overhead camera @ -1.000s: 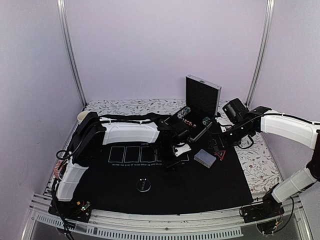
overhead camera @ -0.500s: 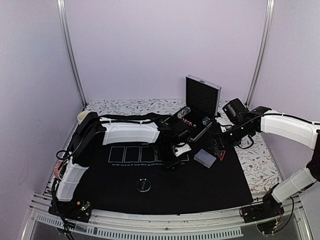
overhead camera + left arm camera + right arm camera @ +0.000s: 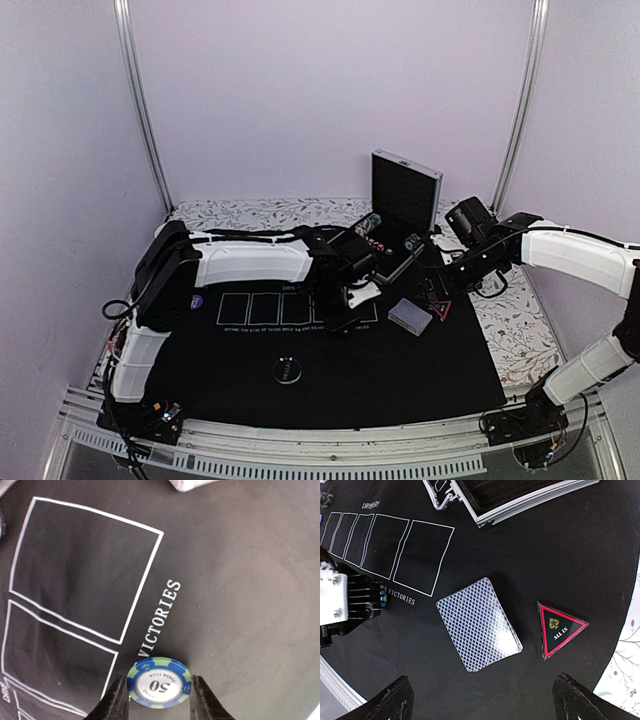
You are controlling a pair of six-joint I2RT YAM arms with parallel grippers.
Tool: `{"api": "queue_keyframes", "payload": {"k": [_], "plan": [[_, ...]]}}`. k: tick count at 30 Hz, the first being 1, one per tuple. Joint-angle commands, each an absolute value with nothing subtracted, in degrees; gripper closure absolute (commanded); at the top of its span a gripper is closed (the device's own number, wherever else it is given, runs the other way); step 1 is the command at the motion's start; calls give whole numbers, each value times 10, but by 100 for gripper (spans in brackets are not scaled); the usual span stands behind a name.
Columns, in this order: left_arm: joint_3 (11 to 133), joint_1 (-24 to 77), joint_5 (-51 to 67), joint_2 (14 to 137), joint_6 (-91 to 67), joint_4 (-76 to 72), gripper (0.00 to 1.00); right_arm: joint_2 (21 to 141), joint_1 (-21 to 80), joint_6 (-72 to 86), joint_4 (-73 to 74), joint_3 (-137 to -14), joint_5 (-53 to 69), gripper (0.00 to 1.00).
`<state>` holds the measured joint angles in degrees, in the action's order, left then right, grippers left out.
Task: Distribute texas hold em gaming equipment
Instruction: Pick up the poker chip from the poker table mat, then place the poker chip in the poker chips pile.
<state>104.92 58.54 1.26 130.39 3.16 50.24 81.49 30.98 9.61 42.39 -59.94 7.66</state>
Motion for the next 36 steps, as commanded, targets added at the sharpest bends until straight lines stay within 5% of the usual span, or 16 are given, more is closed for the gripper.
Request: {"api": "queue_keyframes", "payload": {"k": [1,19,36], "plan": [[1036,577,13,1266,27,498,66,813,309,94,427,-612,79,1],[910,471,-28,1143,3,494,66,816,309,93,424,-612,80,1],[782,185,-59,996,-3,486,67,813,309,67,412,-609,72,1]]}}
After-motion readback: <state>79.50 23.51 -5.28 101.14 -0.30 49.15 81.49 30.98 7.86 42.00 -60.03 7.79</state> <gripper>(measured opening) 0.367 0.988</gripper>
